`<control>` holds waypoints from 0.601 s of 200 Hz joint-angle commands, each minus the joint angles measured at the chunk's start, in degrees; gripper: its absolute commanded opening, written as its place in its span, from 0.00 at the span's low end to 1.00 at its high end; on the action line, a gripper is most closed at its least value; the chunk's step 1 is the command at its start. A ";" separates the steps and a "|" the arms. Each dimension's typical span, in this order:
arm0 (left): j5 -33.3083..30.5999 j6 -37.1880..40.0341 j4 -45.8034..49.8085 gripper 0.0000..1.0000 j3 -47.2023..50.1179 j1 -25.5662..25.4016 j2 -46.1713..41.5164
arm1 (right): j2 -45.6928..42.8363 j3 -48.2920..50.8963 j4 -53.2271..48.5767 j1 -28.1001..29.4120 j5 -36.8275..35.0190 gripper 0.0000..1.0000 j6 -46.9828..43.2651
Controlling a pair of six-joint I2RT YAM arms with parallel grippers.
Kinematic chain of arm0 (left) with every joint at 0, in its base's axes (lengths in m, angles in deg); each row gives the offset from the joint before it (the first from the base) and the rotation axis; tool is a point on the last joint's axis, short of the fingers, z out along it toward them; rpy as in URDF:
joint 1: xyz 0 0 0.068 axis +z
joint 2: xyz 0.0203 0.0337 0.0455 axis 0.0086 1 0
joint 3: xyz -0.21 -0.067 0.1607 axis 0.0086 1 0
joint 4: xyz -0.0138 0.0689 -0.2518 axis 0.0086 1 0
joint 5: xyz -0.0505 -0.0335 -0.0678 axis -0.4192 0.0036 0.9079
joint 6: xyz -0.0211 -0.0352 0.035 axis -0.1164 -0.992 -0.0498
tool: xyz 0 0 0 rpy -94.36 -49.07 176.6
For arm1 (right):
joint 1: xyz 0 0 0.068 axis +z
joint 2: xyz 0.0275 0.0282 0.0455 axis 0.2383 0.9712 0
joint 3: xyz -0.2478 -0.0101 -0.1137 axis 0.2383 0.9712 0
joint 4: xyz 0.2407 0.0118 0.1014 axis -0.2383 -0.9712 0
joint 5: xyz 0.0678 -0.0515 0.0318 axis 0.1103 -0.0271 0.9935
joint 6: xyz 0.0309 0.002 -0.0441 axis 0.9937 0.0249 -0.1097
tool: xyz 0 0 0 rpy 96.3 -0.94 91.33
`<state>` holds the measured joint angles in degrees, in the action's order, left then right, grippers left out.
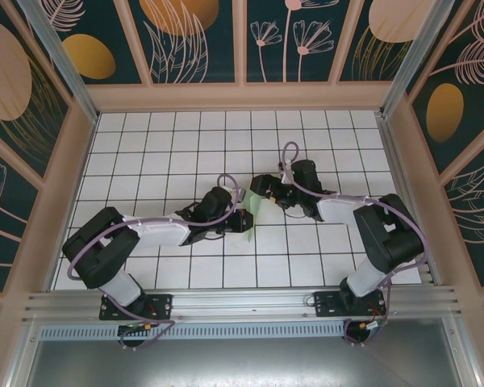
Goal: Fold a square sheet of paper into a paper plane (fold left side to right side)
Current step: Fold the wing for the fifth time at the center of the table.
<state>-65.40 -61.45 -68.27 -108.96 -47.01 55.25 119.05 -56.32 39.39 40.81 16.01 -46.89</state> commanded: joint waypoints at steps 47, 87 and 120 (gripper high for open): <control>4.18 -3.89 -4.99 0.09 1.71 1.69 2.95 | 6.35 -5.54 2.08 1.62 0.78 0.99 1.67; 5.29 -5.07 -6.72 0.09 2.50 2.51 3.57 | 9.39 -8.64 -2.36 2.16 -0.16 0.99 2.08; 5.62 -5.31 -6.97 0.10 2.46 2.75 4.18 | 11.66 -10.47 -6.46 2.68 -1.29 0.99 1.55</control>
<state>-61.02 -65.89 -72.82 -106.99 -44.80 58.29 129.00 -64.47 36.81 42.73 15.81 -45.36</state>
